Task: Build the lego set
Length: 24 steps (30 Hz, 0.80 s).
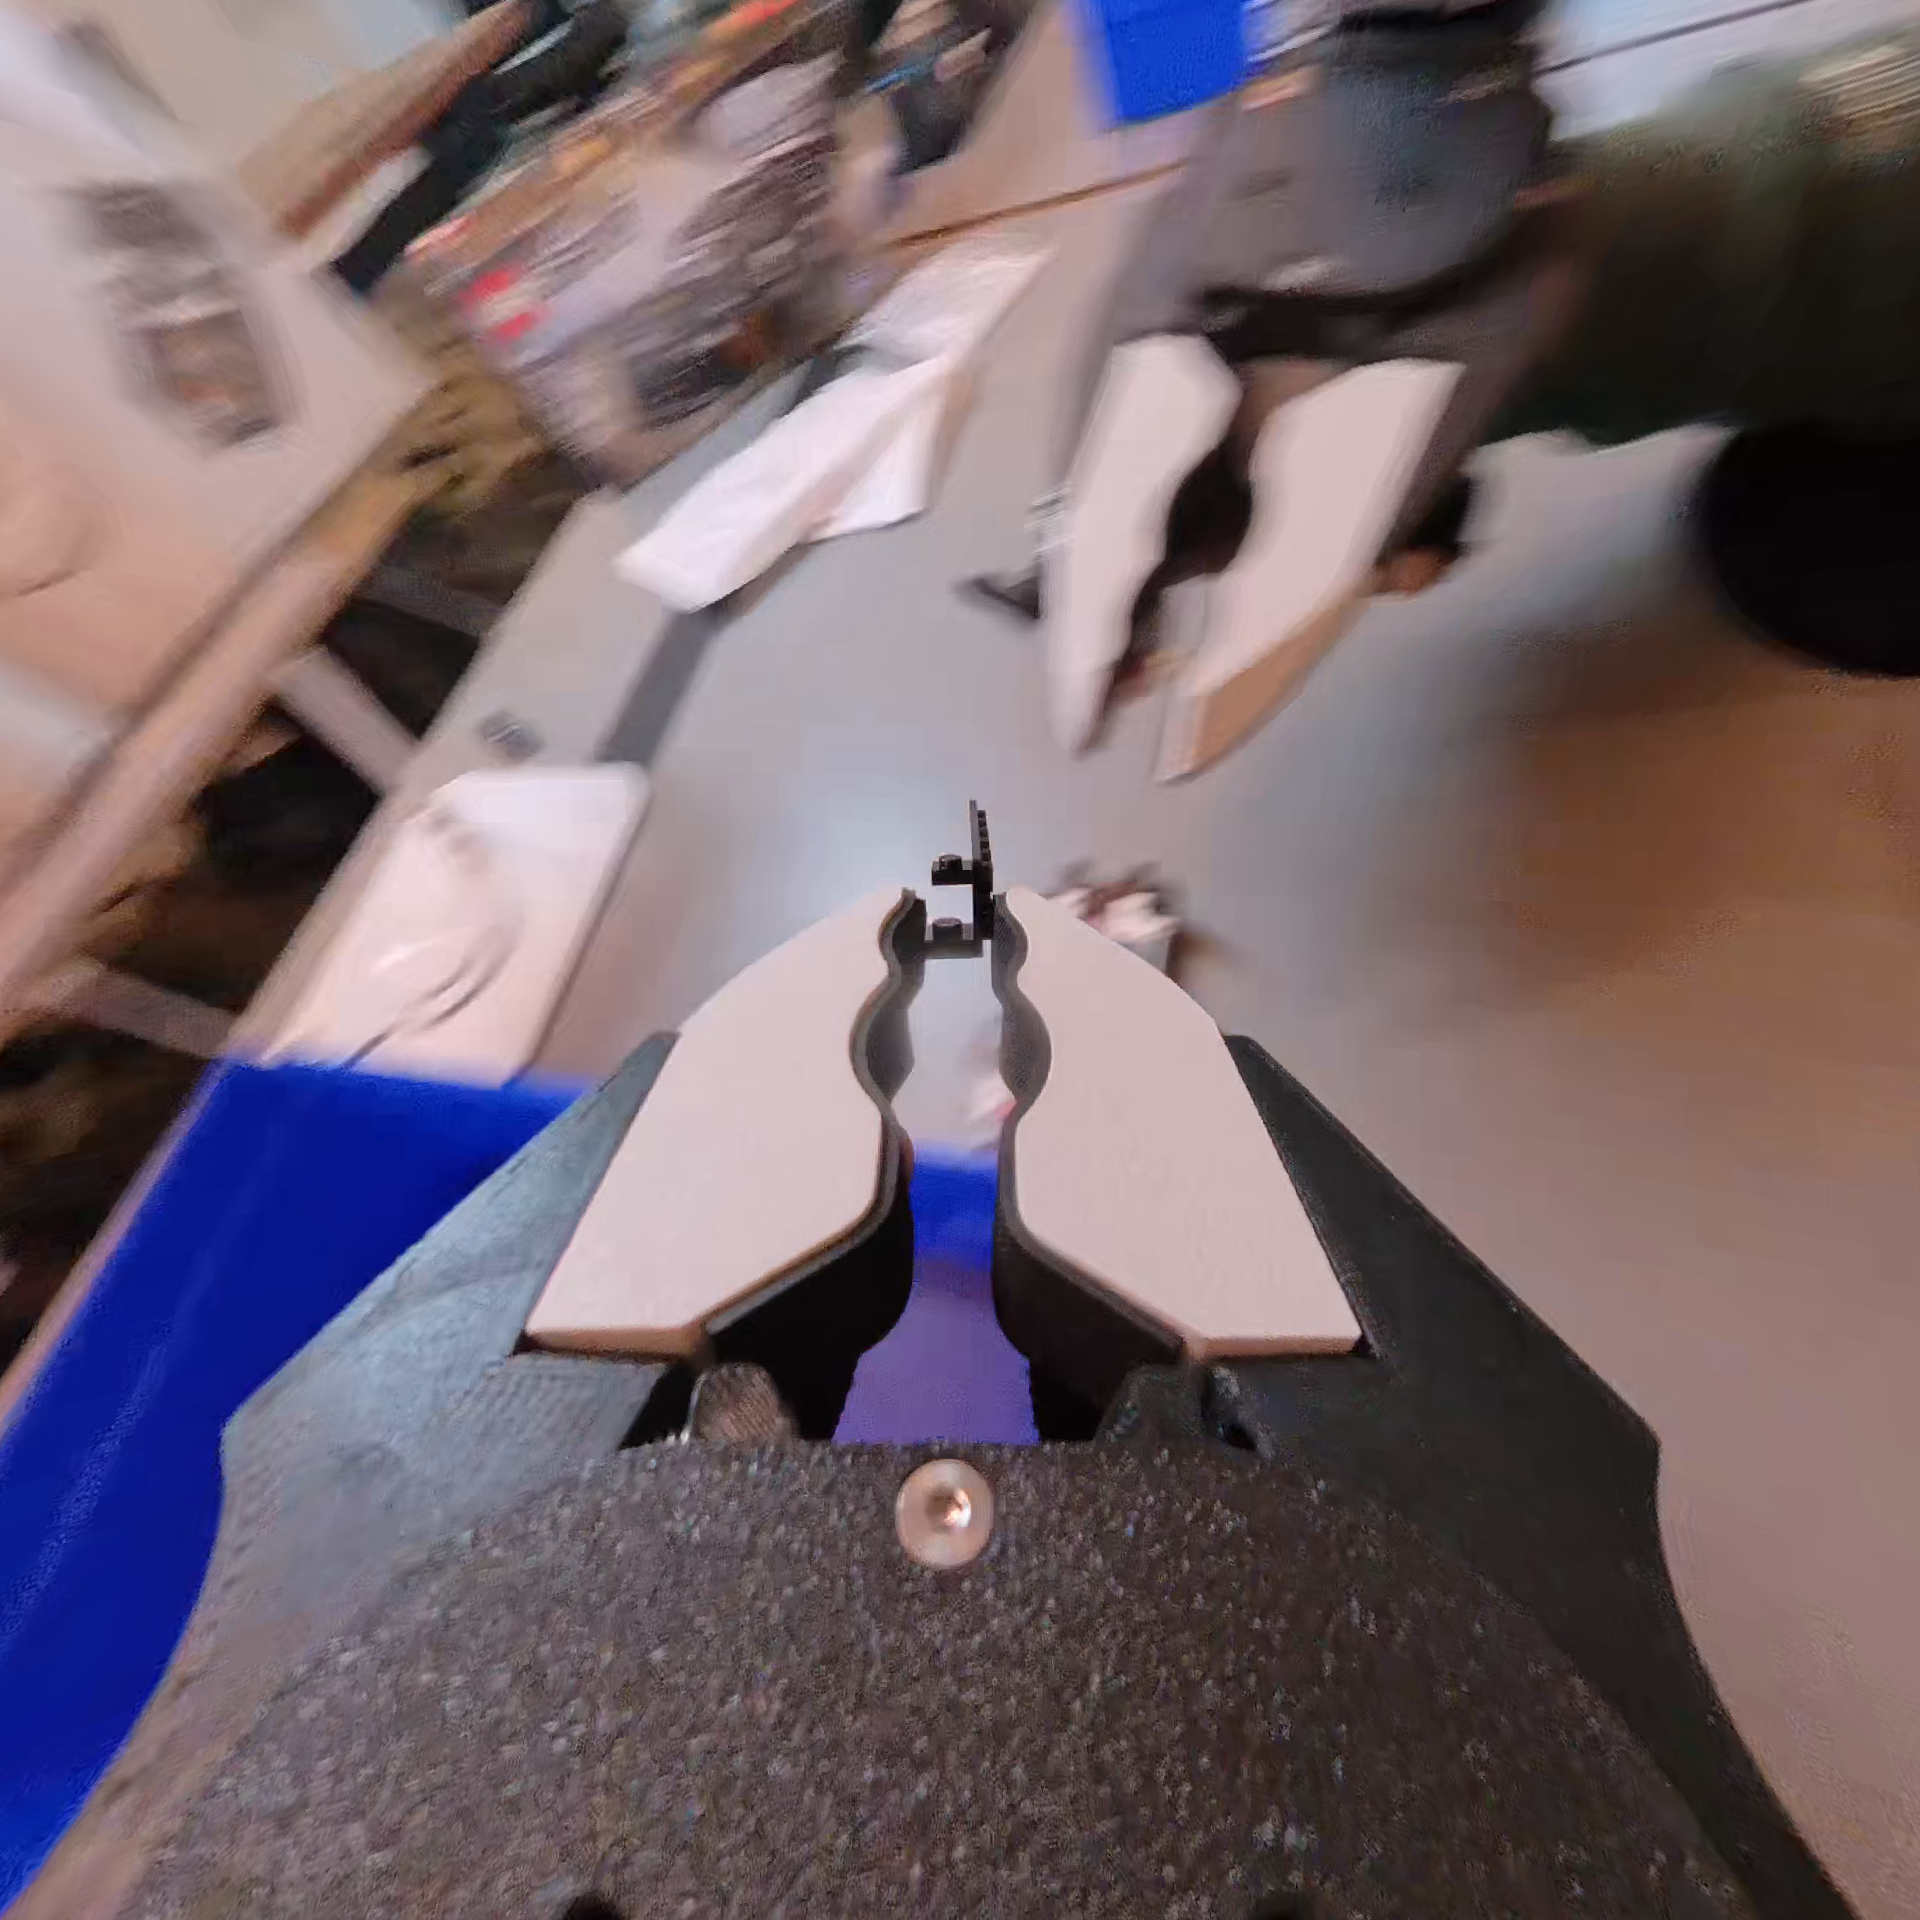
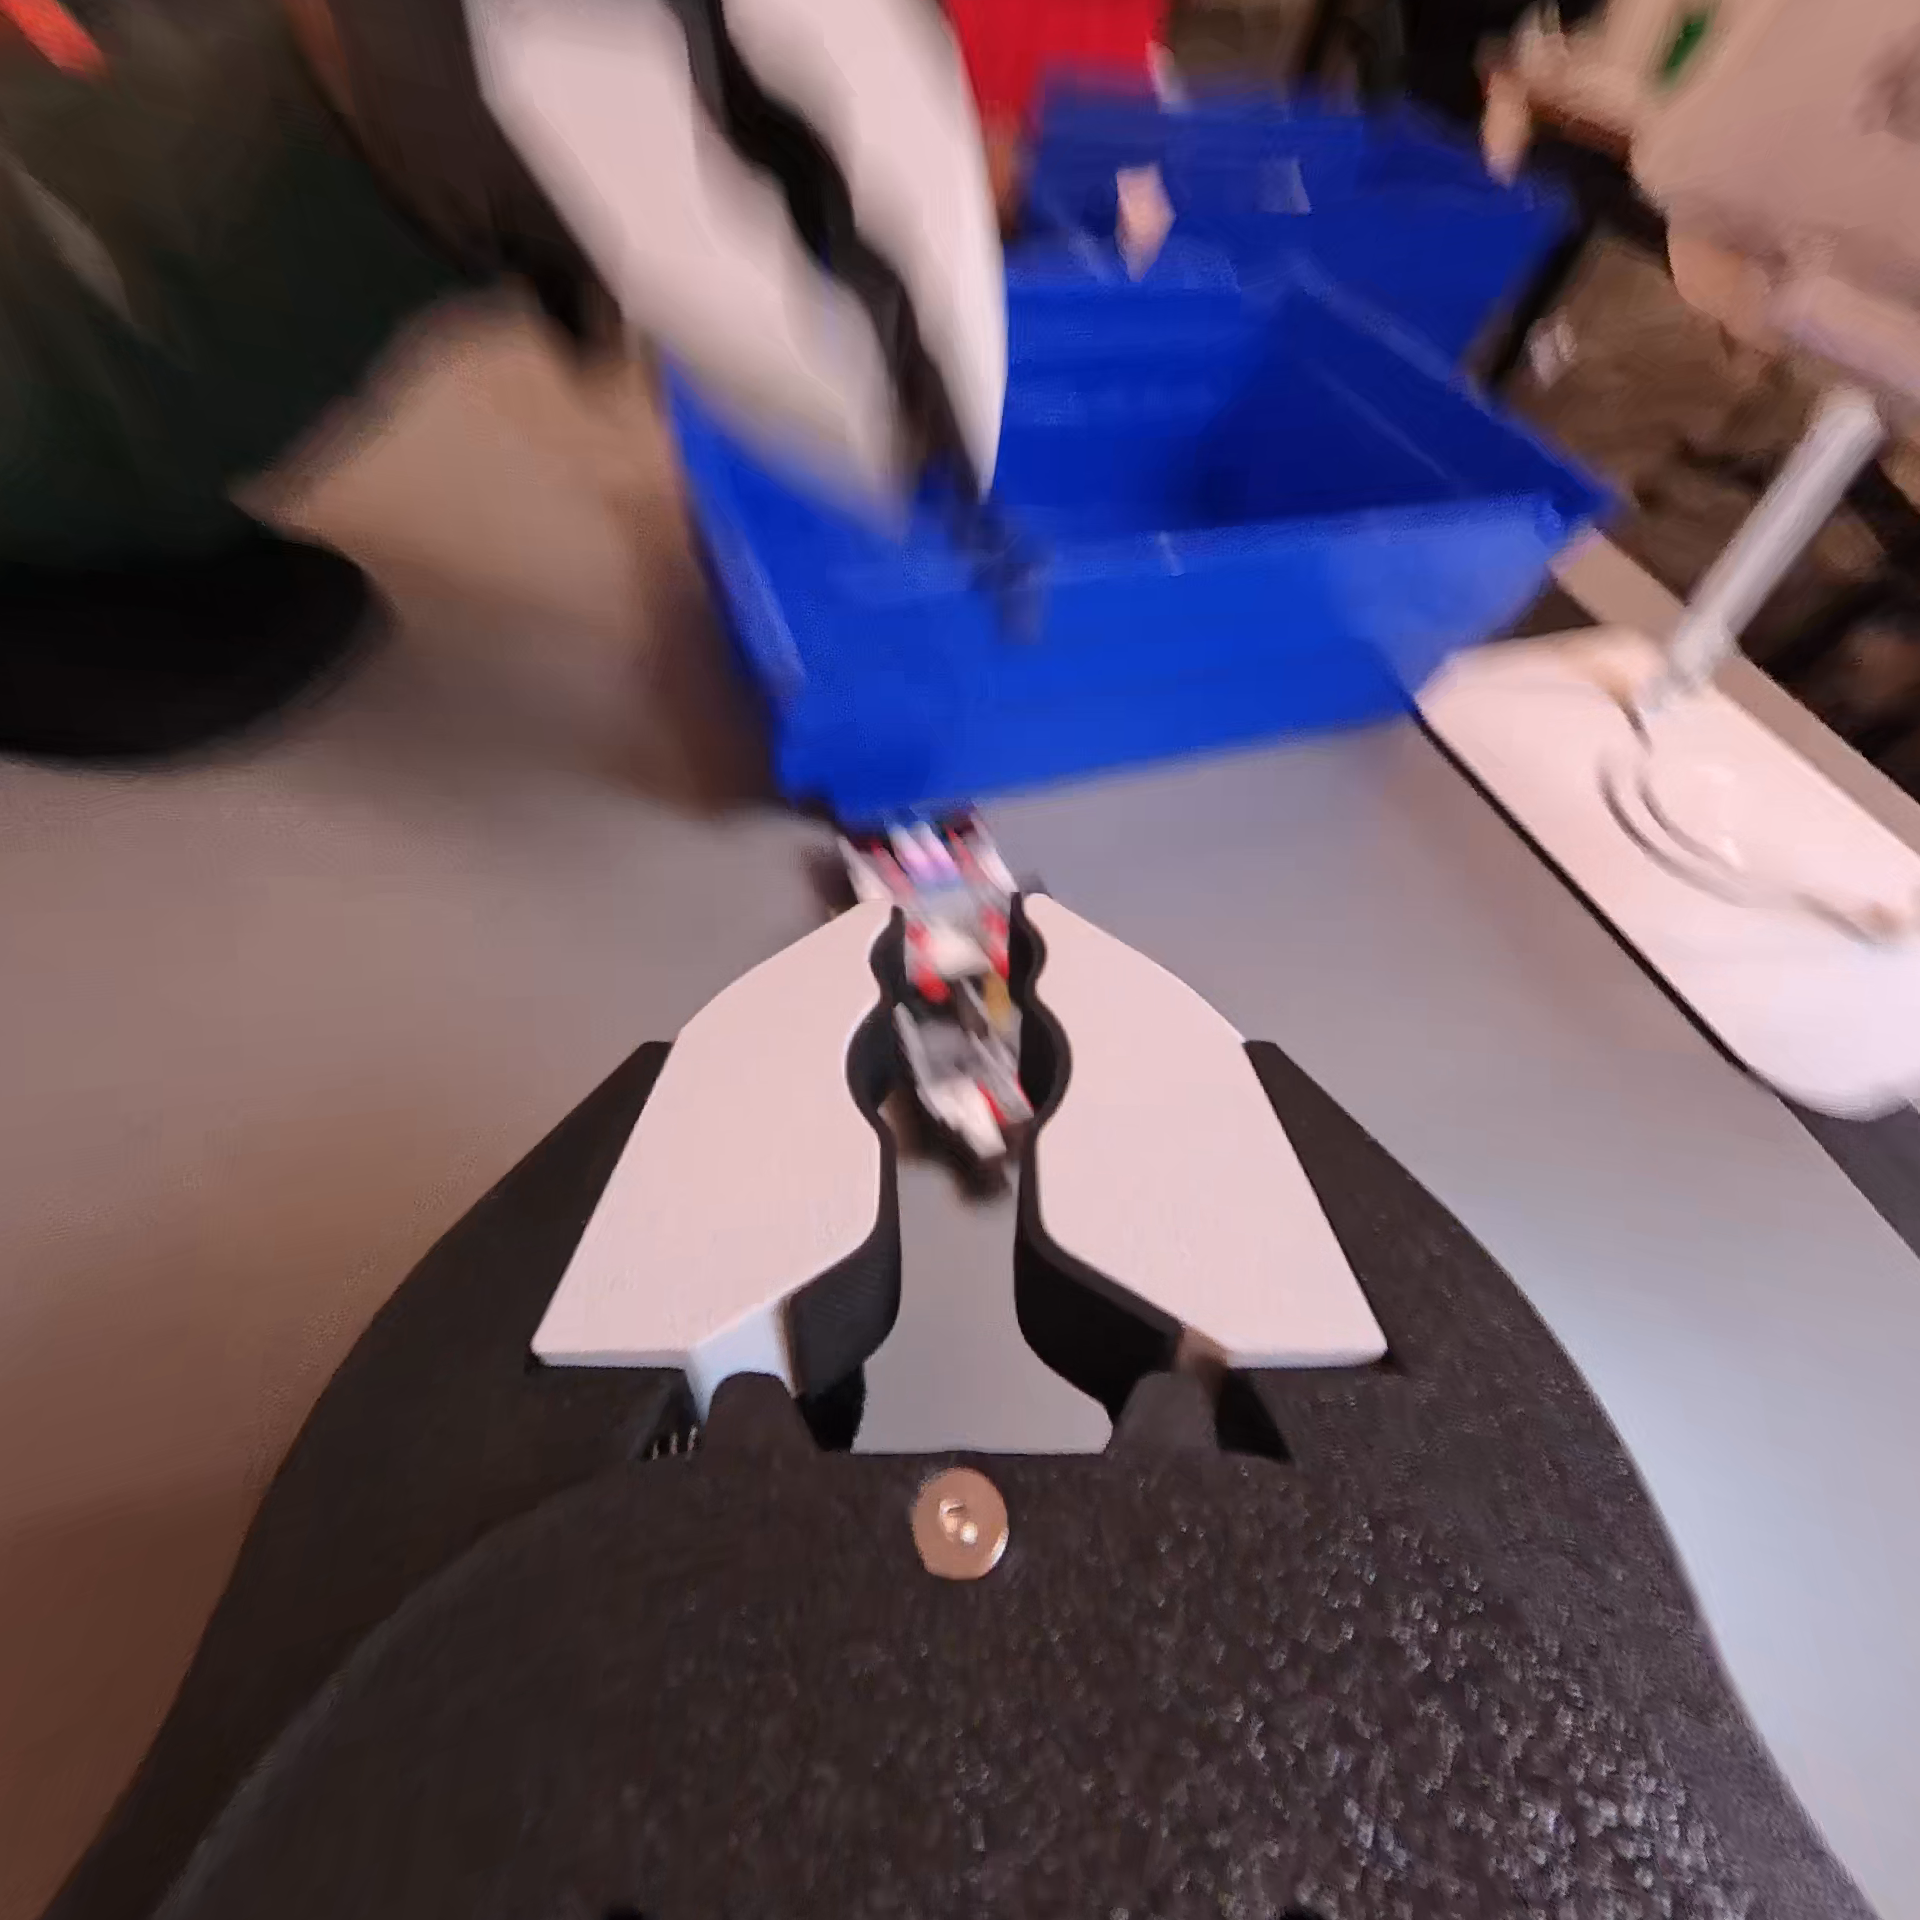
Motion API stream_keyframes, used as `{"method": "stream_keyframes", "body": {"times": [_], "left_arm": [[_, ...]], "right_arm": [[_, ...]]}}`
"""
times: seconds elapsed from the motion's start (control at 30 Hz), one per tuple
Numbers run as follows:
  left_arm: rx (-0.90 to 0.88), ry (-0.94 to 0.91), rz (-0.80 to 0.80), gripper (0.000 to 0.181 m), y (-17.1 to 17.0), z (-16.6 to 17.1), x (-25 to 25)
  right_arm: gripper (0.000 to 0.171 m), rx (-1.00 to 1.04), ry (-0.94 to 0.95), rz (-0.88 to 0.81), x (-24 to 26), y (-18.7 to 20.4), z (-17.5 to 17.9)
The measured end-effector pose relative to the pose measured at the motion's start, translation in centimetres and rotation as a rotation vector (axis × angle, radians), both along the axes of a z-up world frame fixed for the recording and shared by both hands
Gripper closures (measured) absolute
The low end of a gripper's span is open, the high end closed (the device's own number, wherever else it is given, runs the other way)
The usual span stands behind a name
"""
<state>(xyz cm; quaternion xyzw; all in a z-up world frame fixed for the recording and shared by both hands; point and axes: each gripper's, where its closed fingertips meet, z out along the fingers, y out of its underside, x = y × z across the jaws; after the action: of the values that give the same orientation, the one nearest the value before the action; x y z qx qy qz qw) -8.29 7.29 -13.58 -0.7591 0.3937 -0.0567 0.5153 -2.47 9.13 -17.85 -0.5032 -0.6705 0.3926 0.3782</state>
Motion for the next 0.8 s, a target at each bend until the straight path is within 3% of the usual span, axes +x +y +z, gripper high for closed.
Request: {"method": "stream_keyframes", "body": {"times": [0.13,0.23,0.33,0.47,0.6,0.8], "left_arm": [[-0.067,0.09,0.341,0.169,0.5,-0.2,-9.6],[-0.213,0.202,0.474,0.169,-0.7,-3.5,-13.9],[-0.284,0.157,0.45,0.168,-0.8,-5.8,-14.1],[-0.303,0.131,0.444,0.152,0.0,-6.5,-14.4],[-0.181,0.063,0.397,0.15,0.9,-3.9,-13.1],[0.143,0.018,0.293,0.159,1.2,1.9,-8.7]], "right_arm": [[0.149,0.093,-0.255,-0.008,1.7,1.5,-5.2],[0.149,0.143,-0.347,0.021,2.0,1.0,-7.6],[0.15,0.183,-0.351,0.033,1.2,0.7,-8.1],[0.152,0.192,-0.316,0.032,0.3,0.4,-7.9],[0.152,0.135,-0.287,0.033,-0.3,0.0,-7.7],[0.157,0.196,-0.349,0.028,0.3,0.5,-8.6]]}}
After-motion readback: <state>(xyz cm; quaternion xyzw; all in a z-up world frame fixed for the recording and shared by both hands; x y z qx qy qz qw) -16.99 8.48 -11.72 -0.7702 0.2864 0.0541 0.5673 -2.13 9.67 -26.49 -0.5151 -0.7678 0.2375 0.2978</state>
